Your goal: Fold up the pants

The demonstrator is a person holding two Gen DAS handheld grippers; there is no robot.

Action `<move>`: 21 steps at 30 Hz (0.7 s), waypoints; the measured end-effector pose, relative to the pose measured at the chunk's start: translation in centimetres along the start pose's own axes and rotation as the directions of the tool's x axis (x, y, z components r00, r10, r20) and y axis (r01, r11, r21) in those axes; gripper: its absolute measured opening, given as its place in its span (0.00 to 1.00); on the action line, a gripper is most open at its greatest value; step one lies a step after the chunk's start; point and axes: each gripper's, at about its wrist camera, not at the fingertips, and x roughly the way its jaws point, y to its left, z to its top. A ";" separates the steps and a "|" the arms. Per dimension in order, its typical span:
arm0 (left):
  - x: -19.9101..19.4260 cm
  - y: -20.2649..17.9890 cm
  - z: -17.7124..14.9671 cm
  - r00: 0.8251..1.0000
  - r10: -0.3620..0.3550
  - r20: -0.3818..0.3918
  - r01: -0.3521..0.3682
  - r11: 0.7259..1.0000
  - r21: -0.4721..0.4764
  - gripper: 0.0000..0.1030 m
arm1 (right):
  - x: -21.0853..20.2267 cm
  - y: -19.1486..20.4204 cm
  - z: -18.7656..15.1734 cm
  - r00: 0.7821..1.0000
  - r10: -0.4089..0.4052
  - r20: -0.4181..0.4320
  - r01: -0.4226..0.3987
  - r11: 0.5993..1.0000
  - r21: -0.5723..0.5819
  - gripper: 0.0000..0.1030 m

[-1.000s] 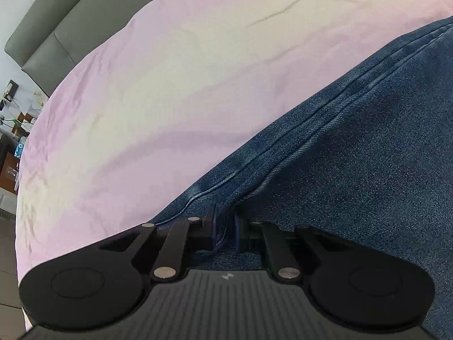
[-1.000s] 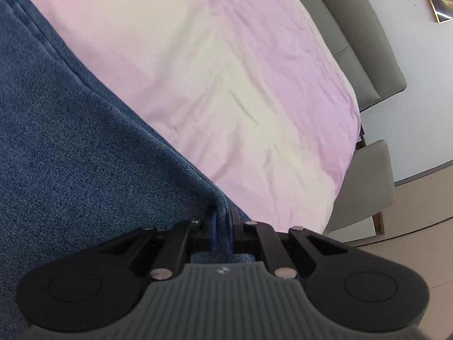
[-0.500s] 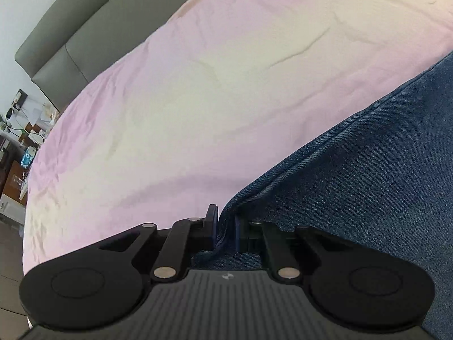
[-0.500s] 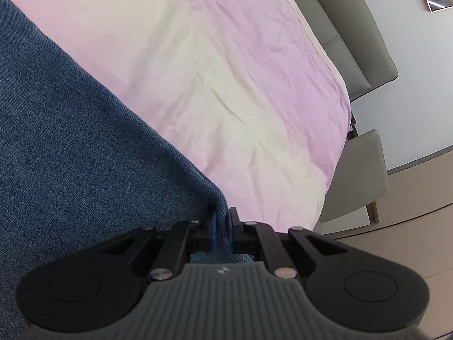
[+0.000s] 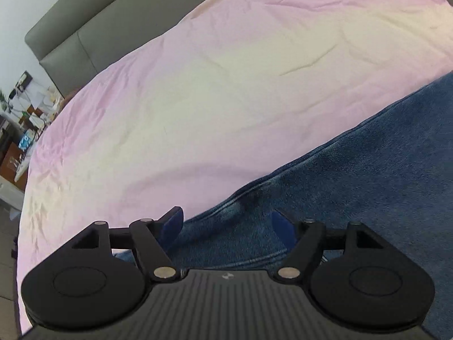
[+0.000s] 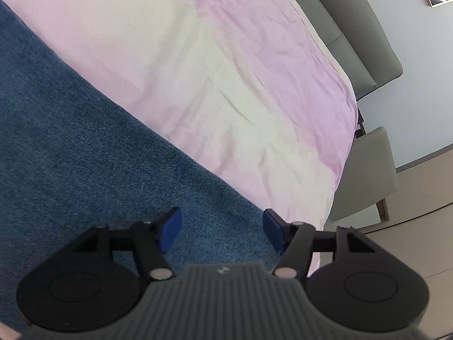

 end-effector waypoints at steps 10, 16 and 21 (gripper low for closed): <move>-11.1 5.3 -10.8 0.991 -0.132 -0.010 0.116 0.900 -0.421 0.80 | -8.7 0.9 -4.7 0.943 0.330 0.039 -0.325 0.892 0.315 0.59; -13.2 8.1 -15.5 0.989 -0.134 0.068 0.139 0.643 -0.753 0.83 | -10.9 1.0 -10.1 0.876 0.466 0.124 -0.452 0.703 0.549 0.59; -8.8 11.7 -18.7 0.973 -0.183 0.144 0.199 0.332 -0.922 0.83 | -10.1 -0.1 -14.8 0.857 0.484 0.179 -0.443 0.512 0.736 0.59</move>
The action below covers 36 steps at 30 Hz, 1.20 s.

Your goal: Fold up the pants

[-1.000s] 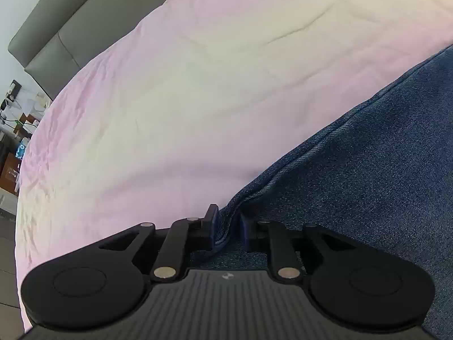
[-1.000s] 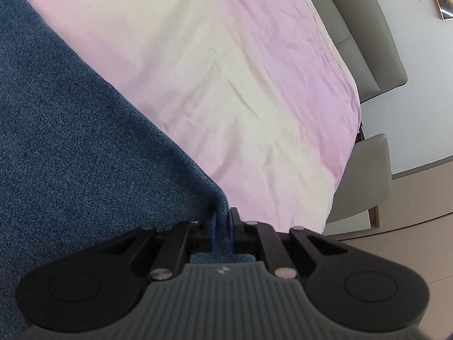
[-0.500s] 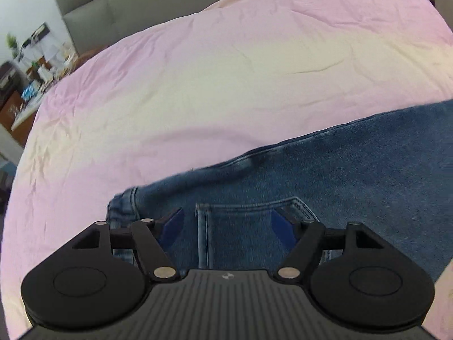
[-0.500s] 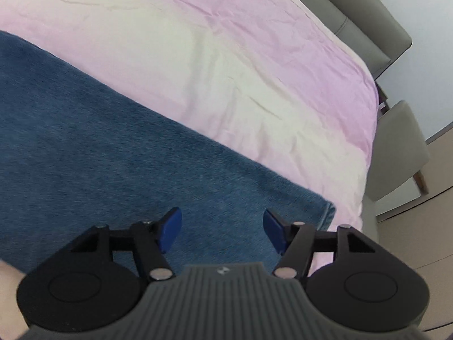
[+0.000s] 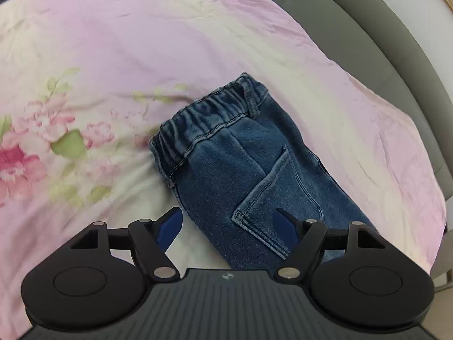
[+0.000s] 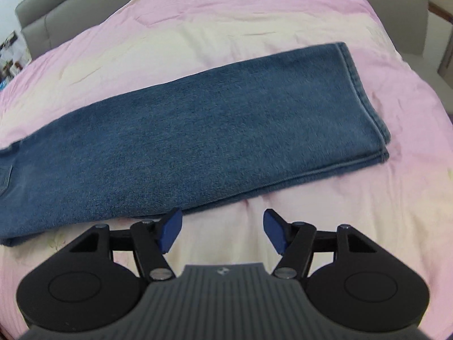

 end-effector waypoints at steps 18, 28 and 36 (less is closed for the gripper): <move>6.5 2.2 -1.3 0.992 0.017 0.123 0.005 0.984 -0.180 0.48 | 0.5 -15.0 3.4 0.968 -0.122 0.222 -0.019 0.839 0.543 0.41; 5.8 1.3 -0.9 0.980 0.027 0.199 -0.003 0.993 -0.122 0.40 | 3.9 -16.4 5.9 0.968 -0.180 0.173 0.052 0.821 0.568 0.08; 6.0 0.8 -1.2 0.976 0.064 0.209 -0.054 0.997 -0.056 0.40 | 3.1 -15.7 5.6 0.958 -0.249 0.142 0.154 0.866 0.475 0.04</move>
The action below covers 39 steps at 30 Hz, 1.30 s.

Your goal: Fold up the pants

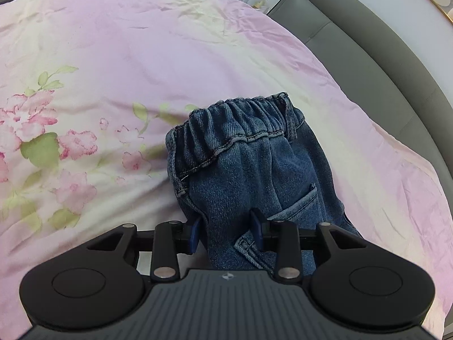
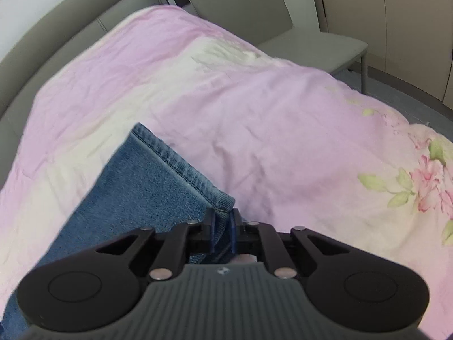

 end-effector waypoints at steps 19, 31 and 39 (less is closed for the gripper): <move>1.4 1.2 0.2 0.999 -0.031 -0.043 0.029 0.998 -0.059 0.41 | 3.9 -4.4 -3.2 0.979 0.197 0.051 -0.202 0.912 0.357 0.33; -3.1 -2.9 3.9 0.998 -0.008 -0.054 0.014 0.992 0.124 0.26 | -8.3 3.0 4.1 0.984 0.118 0.134 -0.130 0.988 0.084 0.12; -6.6 -1.0 6.7 0.994 0.101 0.035 -0.107 0.959 0.264 0.00 | -11.6 -2.5 1.5 0.997 -0.003 0.076 -0.004 0.995 0.099 0.12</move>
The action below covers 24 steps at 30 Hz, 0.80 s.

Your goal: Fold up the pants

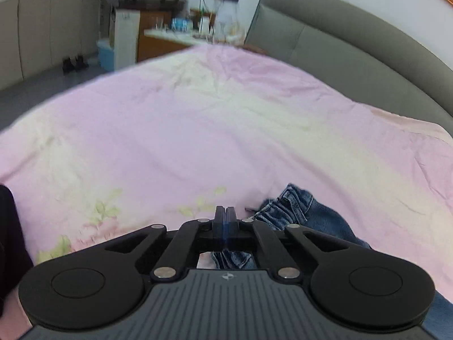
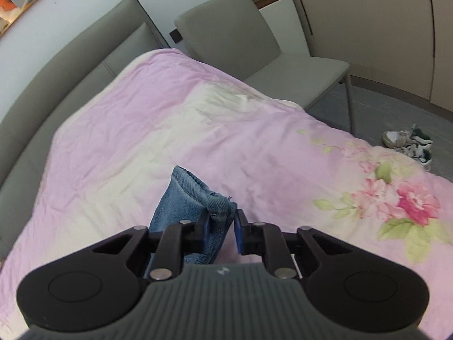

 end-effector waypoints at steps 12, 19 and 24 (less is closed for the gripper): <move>0.7 -2.2 -1.7 0.974 -0.153 -0.165 0.185 0.961 0.203 0.30 | 2.9 -1.7 -2.6 0.986 -0.164 -0.011 0.158 0.967 -0.200 0.41; 1.8 -9.2 -5.8 0.962 -0.165 -0.219 0.252 0.846 0.470 0.33 | -0.4 6.6 -6.4 0.993 0.065 -0.095 -0.101 0.889 -0.446 0.41; 2.9 -11.3 -8.1 0.984 -0.115 -0.139 0.163 0.899 0.406 0.33 | 0.7 15.7 -15.1 0.941 0.187 -0.280 -0.325 0.727 -0.605 0.41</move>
